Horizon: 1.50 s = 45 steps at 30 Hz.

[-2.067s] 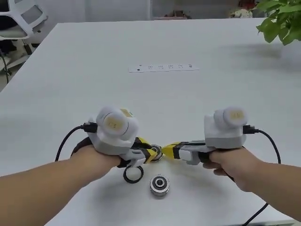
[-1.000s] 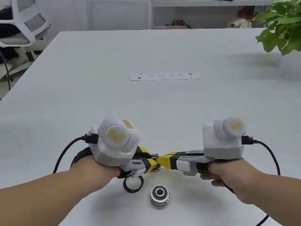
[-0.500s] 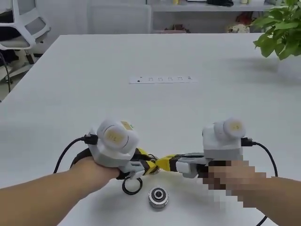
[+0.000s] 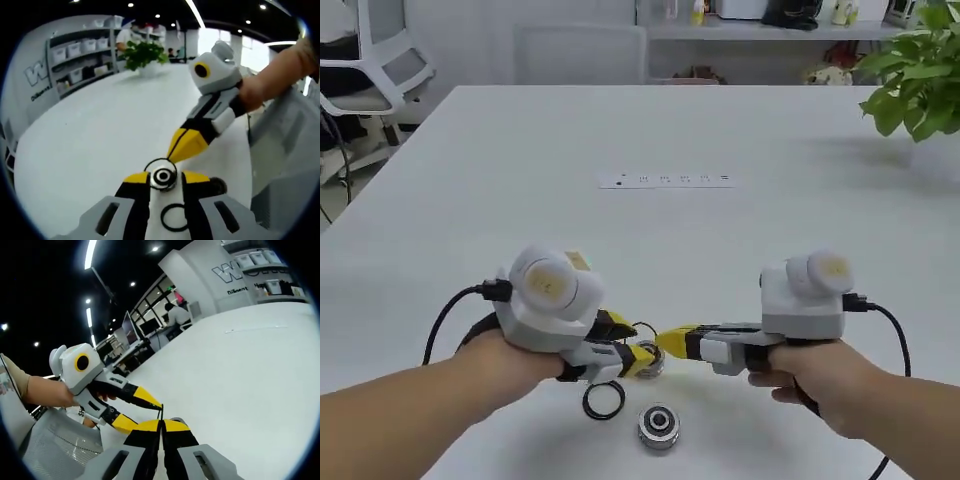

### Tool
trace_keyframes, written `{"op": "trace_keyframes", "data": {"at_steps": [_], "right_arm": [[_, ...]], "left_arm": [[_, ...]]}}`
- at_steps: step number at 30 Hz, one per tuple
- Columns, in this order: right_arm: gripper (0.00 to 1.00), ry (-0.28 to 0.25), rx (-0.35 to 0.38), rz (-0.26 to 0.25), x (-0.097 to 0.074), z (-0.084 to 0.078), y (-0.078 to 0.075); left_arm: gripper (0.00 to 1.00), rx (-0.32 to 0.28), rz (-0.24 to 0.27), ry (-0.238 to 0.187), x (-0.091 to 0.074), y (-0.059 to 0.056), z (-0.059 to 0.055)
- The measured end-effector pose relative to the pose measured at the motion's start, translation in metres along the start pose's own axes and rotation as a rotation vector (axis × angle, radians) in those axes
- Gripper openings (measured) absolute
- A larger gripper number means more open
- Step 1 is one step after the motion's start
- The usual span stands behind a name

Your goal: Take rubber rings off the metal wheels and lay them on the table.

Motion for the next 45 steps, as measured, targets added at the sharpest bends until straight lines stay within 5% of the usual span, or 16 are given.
{"op": "trace_keyframes", "data": {"at_steps": [12,23,38,45], "right_arm": [[0.0,-0.027,-0.002,0.053,0.002,0.008,0.018],[0.0,-0.018,0.014,0.095,0.009,0.008,0.032],[0.0,0.096,-0.025,0.147,0.033,-0.01,0.055],[0.0,0.159,-0.086,0.119,0.04,-0.018,0.052]], "left_arm": [[0.44,-0.067,0.027,-0.068,-0.04,0.001,-0.003],[0.57,-0.106,0.032,-0.1,-0.073,-0.014,-0.019],[0.64,-0.158,0.091,-0.133,-0.106,-0.02,-0.035],[0.64,-0.173,0.103,-0.129,-0.11,-0.024,-0.04]]}}
Point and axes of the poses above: the centre of the closed fingertips' face, and the gripper's own axes: x roughly forward along the fingers, y roughly to its left, z roughly out of its top, the point moved 10 cm from there along -x, roughly backward along the fingers, and after that the axes turned 2 degrees about -x, right-handed, at the moved point
